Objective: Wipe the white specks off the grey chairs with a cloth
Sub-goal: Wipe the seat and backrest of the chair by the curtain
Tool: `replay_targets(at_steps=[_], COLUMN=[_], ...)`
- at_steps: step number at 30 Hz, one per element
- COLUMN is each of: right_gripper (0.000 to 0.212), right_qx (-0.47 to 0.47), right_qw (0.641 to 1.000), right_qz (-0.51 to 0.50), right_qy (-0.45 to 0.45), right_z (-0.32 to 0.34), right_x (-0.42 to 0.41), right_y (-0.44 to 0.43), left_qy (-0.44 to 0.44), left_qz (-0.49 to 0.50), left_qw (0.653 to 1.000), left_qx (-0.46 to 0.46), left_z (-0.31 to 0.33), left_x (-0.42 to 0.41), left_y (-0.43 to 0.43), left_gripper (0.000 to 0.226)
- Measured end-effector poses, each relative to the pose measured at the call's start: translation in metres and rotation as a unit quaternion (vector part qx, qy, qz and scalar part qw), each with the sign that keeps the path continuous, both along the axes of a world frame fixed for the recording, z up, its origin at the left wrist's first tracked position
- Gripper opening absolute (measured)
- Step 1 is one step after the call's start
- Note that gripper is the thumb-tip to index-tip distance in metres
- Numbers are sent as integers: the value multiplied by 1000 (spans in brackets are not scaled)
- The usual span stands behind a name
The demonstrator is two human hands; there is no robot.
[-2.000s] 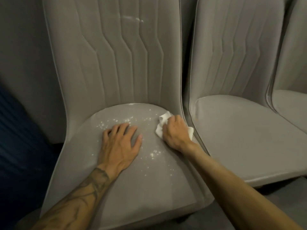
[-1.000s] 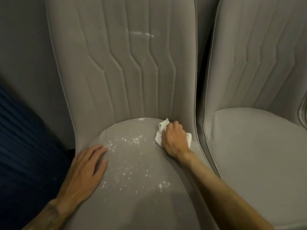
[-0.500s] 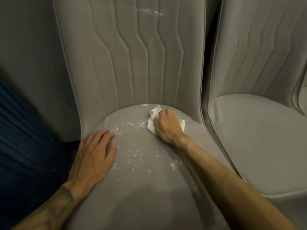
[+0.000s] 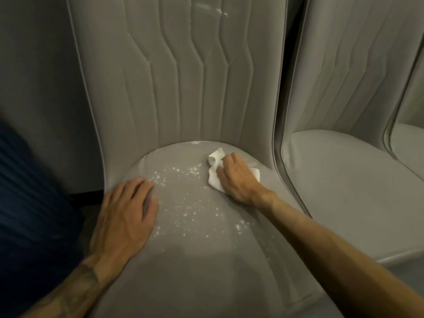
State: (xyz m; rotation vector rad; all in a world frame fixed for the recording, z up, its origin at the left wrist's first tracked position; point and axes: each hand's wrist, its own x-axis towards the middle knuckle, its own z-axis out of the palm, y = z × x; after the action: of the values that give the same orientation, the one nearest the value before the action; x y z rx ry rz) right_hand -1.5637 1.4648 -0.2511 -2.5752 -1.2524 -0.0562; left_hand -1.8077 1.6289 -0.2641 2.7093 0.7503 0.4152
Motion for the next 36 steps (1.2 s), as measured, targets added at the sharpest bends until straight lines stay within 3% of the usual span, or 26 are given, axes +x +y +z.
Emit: replay_targets(at_steps=[5,11,17,22,28,31,33,36], right_gripper=[27,32,31,31,31,31,30,31], right_qx=[-4,-8,-27,-19,-9,29,25,11], right_qw=[988,1000,994,1000,997,999,998,999], right_qz=[-156,-24,-104,18,-76,-13,55,34], right_qy=[-5,18,-10,4,-13,43,35,11], right_z=[3,4,3,9,9,8,9,8], right_x=[38,31,39,29,38,22,23,36], right_y=[-13,-10,-14,-12,-27,0,-2,-22], left_qy=[9,27,24,19,14,7,9,5], left_qz=[12,16,16,12,10,8,5,2], left_qw=[1000,999,1000,1000,1000,1000,1000,1000], left_qx=[-5,-4,-1,5,18,24,25,21], left_z=[0,5,7,7,3,3,1,-1], left_x=[-1,1,3,1,2,2,2,2], left_y=[-1,-1,-4,-5,-2,-1,0,1], left_gripper=[57,61,60,59,57,56,55,55])
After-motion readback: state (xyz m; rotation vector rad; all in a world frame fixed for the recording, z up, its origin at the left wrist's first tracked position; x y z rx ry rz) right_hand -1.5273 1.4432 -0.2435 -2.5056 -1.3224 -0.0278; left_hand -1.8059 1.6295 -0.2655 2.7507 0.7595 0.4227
